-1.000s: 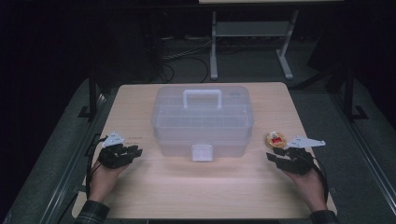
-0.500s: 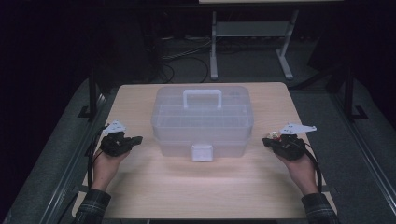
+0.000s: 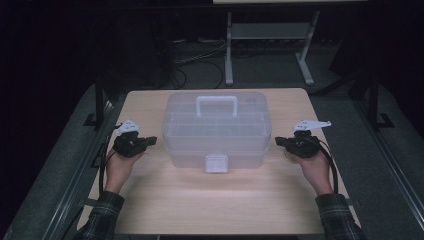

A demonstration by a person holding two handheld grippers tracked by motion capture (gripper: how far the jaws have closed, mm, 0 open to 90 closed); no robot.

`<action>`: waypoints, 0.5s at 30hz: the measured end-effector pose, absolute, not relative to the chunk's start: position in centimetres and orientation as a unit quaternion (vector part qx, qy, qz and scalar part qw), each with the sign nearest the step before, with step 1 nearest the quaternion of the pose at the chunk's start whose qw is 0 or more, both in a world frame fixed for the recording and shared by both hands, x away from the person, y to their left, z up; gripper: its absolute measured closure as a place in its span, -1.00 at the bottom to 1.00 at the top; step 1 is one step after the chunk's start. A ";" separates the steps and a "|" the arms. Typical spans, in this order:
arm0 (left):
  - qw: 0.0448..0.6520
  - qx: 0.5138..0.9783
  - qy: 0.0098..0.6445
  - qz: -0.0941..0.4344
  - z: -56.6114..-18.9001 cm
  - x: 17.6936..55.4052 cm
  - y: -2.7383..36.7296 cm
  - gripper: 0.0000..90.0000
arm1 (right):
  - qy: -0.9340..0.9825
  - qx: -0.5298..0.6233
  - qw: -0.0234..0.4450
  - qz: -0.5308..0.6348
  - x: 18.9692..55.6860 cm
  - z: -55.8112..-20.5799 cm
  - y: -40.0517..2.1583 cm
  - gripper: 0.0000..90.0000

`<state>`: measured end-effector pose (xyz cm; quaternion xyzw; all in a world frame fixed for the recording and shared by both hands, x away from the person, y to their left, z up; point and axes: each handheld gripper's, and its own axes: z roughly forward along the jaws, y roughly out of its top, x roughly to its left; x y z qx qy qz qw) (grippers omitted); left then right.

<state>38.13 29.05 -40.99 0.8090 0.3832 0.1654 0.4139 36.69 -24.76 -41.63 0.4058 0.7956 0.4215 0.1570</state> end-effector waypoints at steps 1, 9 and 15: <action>0.411 0.810 0.383 0.168 -41.0 38.4 28.8 1.00 | 0.794 0.406 0.156 0.425 36.9 -41.6 -24.7 1.00; 0.416 0.807 0.382 0.169 -41.0 40.0 28.0 1.00 | 0.795 0.403 0.156 0.425 38.5 -41.6 -23.7 1.00; 0.421 0.807 0.379 0.166 -41.3 41.0 26.9 1.00 | 0.793 0.405 0.154 0.428 39.6 -41.7 -23.0 1.00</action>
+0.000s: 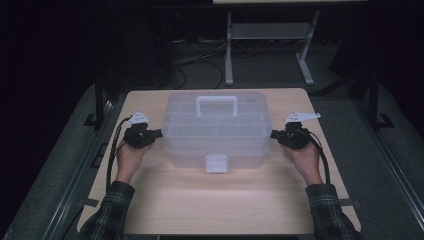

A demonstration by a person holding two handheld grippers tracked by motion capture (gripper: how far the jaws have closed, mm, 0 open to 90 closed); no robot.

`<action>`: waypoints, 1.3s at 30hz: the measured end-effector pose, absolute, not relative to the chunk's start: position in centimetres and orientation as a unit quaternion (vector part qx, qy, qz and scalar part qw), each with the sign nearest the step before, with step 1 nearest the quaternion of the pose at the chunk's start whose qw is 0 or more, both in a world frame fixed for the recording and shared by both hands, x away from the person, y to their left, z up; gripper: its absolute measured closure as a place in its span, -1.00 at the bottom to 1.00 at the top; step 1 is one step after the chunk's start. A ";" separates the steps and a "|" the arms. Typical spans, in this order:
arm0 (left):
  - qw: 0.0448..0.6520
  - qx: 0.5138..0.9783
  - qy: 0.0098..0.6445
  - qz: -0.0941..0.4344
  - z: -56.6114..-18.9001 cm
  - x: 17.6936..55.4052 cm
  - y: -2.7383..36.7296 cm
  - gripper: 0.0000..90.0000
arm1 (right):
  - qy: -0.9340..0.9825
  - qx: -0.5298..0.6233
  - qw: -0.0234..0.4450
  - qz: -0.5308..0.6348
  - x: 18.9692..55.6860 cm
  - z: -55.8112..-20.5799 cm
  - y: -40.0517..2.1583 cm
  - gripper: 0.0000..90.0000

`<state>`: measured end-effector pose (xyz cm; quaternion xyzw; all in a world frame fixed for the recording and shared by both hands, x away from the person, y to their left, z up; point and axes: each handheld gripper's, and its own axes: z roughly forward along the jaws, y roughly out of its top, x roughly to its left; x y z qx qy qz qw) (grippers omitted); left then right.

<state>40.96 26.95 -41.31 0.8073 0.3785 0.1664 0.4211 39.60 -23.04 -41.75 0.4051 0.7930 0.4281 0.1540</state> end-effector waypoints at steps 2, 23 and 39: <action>0.420 0.809 0.377 0.165 -41.5 41.0 26.8 1.00 | 0.794 0.403 0.152 0.430 39.8 -41.8 -22.8 1.00; 0.431 0.806 0.374 0.158 -41.3 41.2 26.2 1.00 | 0.803 0.384 0.137 0.434 40.1 -41.9 -23.0 1.00; 0.427 0.806 0.380 0.156 -40.6 40.2 26.1 1.00 | 0.815 0.355 0.146 0.435 39.5 -41.7 -23.1 1.00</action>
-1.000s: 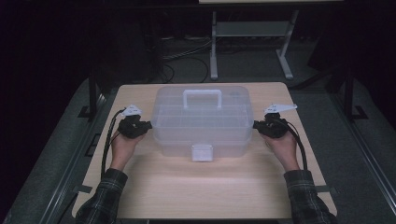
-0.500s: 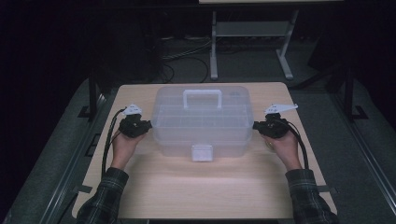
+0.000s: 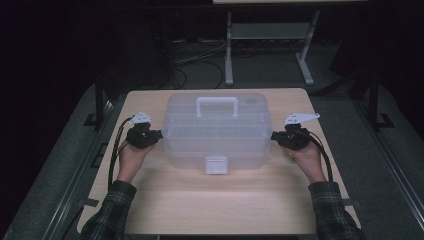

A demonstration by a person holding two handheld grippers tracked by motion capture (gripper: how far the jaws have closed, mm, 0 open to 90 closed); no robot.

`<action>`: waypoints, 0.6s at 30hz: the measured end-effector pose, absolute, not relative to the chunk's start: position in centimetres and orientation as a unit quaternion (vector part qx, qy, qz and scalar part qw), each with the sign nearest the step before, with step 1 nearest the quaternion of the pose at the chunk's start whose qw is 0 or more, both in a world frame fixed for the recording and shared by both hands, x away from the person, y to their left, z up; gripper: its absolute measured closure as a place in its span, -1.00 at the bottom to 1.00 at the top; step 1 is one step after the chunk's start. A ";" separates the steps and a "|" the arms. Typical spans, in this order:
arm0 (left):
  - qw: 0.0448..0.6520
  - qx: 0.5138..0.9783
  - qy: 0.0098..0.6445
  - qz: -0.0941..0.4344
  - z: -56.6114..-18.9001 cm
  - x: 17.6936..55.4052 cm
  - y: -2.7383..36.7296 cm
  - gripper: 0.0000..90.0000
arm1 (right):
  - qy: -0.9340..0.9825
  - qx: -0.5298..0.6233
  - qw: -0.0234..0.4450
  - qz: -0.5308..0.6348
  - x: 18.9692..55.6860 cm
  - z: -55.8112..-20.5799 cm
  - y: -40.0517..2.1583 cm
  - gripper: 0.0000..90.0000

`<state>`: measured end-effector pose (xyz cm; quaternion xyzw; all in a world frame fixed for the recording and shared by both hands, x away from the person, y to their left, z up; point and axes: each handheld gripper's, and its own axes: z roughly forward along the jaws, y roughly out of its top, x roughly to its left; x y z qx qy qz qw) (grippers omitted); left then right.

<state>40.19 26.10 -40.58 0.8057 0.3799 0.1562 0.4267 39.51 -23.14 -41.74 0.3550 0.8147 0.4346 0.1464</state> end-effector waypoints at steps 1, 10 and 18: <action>0.426 0.806 0.380 0.158 -40.6 40.1 26.1 1.00 | 0.817 0.353 0.146 0.432 39.4 -41.7 -23.1 1.00; 0.422 0.807 0.381 0.158 -40.5 39.0 26.1 1.00 | 0.820 0.347 0.136 0.434 38.6 -41.6 -23.2 1.00; 0.416 0.813 0.375 0.162 -40.3 37.5 26.0 1.00 | 0.822 0.342 0.125 0.437 37.4 -41.6 -23.4 1.00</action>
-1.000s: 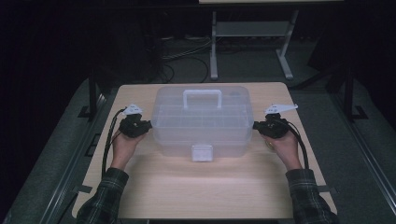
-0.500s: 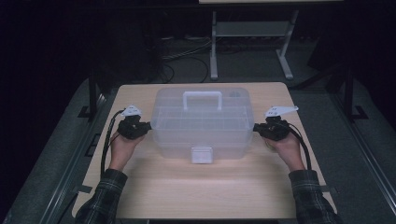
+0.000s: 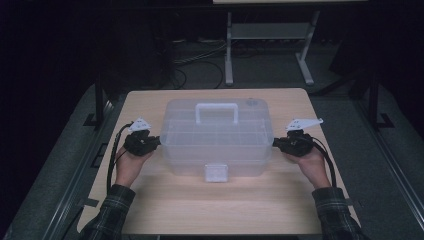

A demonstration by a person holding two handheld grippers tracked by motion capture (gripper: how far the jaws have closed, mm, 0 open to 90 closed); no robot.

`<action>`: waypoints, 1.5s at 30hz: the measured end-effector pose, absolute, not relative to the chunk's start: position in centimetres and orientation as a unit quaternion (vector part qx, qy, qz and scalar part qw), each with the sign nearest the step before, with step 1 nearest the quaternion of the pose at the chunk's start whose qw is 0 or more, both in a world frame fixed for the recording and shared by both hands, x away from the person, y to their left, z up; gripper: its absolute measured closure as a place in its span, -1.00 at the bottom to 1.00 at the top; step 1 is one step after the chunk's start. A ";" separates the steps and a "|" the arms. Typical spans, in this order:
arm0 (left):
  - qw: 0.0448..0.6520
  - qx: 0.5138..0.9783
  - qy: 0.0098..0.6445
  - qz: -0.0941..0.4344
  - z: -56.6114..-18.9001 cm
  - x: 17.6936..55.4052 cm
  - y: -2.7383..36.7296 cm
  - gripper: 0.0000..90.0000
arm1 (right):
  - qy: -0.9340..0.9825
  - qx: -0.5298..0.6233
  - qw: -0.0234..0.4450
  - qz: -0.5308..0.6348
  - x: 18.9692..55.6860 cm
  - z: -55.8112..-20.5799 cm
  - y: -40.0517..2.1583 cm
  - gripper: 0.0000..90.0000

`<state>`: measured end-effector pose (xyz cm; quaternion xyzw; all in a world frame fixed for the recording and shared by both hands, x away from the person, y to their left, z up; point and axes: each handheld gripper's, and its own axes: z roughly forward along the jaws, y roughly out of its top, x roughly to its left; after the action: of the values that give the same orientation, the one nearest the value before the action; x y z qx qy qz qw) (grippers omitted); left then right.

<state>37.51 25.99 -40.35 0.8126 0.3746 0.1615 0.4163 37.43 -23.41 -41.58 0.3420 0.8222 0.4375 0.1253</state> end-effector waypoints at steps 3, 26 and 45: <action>0.419 0.811 0.375 0.161 -40.4 37.0 26.0 1.00 | 0.822 0.340 0.123 0.440 36.9 -41.6 -23.6 1.00; 0.424 0.815 0.362 0.158 -40.4 32.6 26.6 1.00 | 0.825 0.326 0.105 0.450 32.8 -41.5 -23.7 1.00; 0.405 0.823 0.360 0.169 -40.8 31.8 26.9 0.86 | 0.829 0.324 0.106 0.442 31.6 -41.2 -24.0 0.80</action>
<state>31.83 26.88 -40.82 0.8230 0.3603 0.1690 0.4054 31.64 -23.95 -41.23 0.3244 0.8294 0.4423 0.1062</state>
